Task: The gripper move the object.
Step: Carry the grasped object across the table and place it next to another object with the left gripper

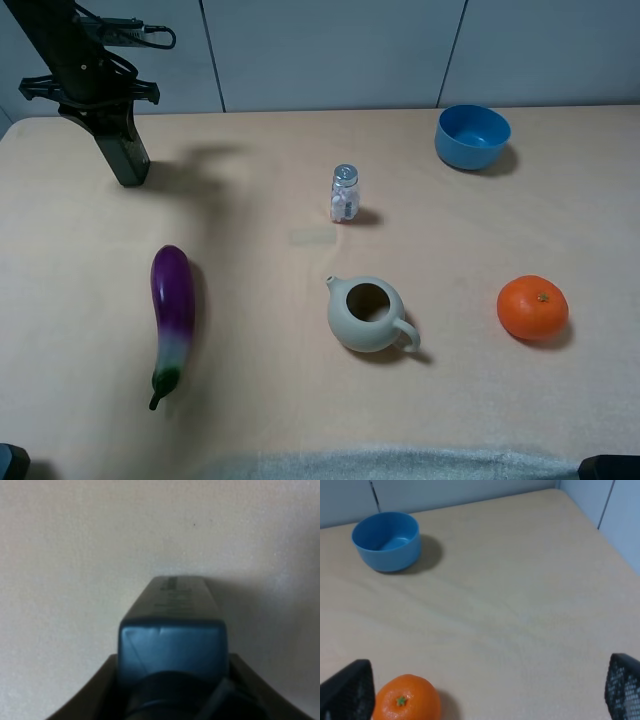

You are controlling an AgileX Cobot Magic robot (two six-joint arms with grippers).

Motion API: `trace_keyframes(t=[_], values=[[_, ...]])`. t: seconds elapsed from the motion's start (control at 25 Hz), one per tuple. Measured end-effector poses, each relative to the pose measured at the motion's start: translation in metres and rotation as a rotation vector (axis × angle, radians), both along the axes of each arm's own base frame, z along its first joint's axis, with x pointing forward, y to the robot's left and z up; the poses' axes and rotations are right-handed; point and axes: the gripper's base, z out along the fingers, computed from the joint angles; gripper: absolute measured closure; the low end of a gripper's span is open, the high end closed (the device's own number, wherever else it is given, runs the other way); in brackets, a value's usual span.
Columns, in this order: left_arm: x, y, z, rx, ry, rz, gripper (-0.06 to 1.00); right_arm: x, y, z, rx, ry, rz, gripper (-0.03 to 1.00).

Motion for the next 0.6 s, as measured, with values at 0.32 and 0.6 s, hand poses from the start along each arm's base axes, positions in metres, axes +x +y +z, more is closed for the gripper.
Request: trace_keyframes(t=[0.32,0.6], values=[[0.0000,0.0000,0.0000,-0.011,-0.002,0.031,0.53,0.0000,0.0000,0.0000,0.000,0.000,0.000,0.28],[-0.0014,0.0002,0.0045,-0.013,0.002,0.040,0.53,0.0000,0.0000,0.0000,0.000,0.000,0.000,0.28]])
